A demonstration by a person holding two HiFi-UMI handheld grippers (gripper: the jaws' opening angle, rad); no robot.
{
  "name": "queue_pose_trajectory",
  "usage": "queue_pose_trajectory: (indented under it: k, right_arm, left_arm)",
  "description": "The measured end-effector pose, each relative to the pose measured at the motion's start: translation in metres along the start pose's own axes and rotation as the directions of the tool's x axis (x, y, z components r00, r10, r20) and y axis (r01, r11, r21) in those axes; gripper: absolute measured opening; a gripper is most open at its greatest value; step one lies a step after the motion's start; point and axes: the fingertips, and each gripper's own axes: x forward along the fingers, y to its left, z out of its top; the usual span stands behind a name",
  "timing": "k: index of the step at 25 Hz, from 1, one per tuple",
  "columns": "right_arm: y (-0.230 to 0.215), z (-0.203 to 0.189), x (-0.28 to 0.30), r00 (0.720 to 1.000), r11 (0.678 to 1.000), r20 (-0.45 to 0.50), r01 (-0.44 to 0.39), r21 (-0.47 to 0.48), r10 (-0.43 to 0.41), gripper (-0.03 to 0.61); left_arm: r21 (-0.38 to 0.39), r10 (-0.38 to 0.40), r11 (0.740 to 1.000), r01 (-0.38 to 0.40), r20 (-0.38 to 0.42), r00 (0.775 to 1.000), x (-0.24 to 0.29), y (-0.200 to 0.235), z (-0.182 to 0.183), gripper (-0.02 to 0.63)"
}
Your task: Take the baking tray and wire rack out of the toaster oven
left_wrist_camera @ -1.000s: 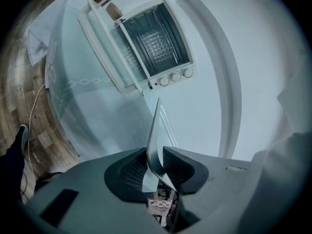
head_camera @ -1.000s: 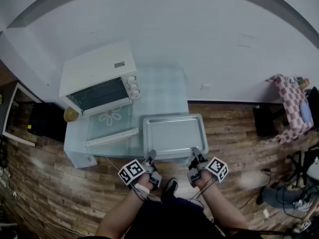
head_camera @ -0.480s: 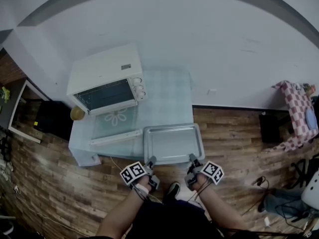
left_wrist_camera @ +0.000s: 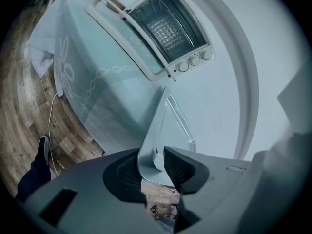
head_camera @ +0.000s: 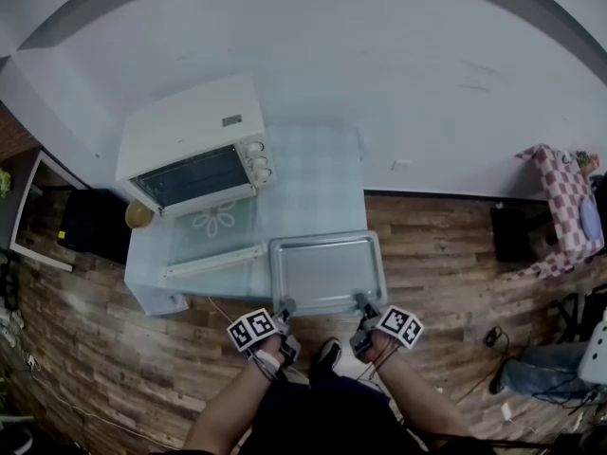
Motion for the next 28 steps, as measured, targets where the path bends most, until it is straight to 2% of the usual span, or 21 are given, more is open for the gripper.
queue_pose_trajectory:
  k: [2, 4, 6, 9, 12, 14, 16, 19, 22, 24, 26, 28]
  right_arm:
    - [-0.003, 0.001, 0.004, 1.000, 1.000, 0.004, 0.013, -0.024, -0.013, 0.206]
    - [-0.012, 0.004, 0.006, 0.999, 0.998, 0.019, 0.050, -0.037, -0.049, 0.319]
    - [-0.021, 0.010, 0.003, 0.995, 0.996, 0.045, 0.086, -0.028, -0.085, 0.381]
    - [-0.022, 0.027, -0.004, 0.991, 0.995, 0.096, 0.096, -0.017, -0.094, 0.388]
    - [-0.016, 0.058, -0.021, 0.977, 0.989, 0.177, 0.134, -0.061, -0.121, 0.363]
    - [-0.005, 0.083, -0.034, 0.964, 0.974, 0.240, 0.160, -0.163, -0.118, 0.330]
    - [0.012, 0.106, -0.046, 0.952, 0.950, 0.294, 0.170, -0.261, -0.089, 0.267]
    - [0.051, 0.131, -0.057, 0.936, 0.923, 0.352, 0.145, -0.356, -0.011, 0.139]
    - [0.111, 0.138, -0.056, 0.927, 0.874, 0.355, 0.068, -0.482, 0.124, 0.035]
    - [0.153, 0.130, -0.053, 0.921, 0.822, 0.325, 0.009, -0.570, 0.215, 0.012]
    - [0.195, 0.116, -0.053, 0.911, 0.749, 0.278, -0.050, -0.661, 0.306, 0.005]
    - [0.239, 0.098, -0.060, 0.892, 0.654, 0.227, -0.095, -0.750, 0.391, 0.003]
  left_arm:
    - [0.037, 0.001, 0.999, -0.001, -0.006, 1.000, 0.001, 0.000, 0.003, 0.124]
    - [0.068, 0.008, 0.998, -0.007, -0.016, 1.000, 0.001, 0.002, 0.004, 0.183]
    - [0.081, 0.019, 0.997, -0.017, -0.020, 1.000, -0.003, 0.007, 0.007, 0.217]
    - [0.075, 0.034, 0.997, -0.035, 0.012, 0.999, -0.015, 0.017, 0.020, 0.227]
    - [0.052, 0.046, 0.997, -0.051, 0.082, 0.996, -0.032, 0.026, 0.040, 0.228]
    - [0.063, 0.054, 0.996, -0.063, 0.135, 0.989, -0.046, 0.028, 0.057, 0.227]
    - [0.108, 0.058, 0.991, -0.079, 0.191, 0.980, -0.064, 0.024, 0.077, 0.227]
    - [0.194, 0.039, 0.976, -0.098, 0.288, 0.957, -0.100, 0.006, 0.110, 0.222]
    - [0.283, -0.016, 0.954, -0.104, 0.391, 0.920, -0.134, -0.024, 0.141, 0.183]
    - [0.368, -0.058, 0.922, -0.124, 0.448, 0.892, -0.154, -0.050, 0.157, 0.142]
    - [0.467, -0.110, 0.869, -0.161, 0.500, 0.859, -0.174, -0.082, 0.169, 0.093]
    - [0.572, -0.181, 0.794, -0.206, 0.546, 0.818, -0.195, -0.122, 0.176, 0.029]
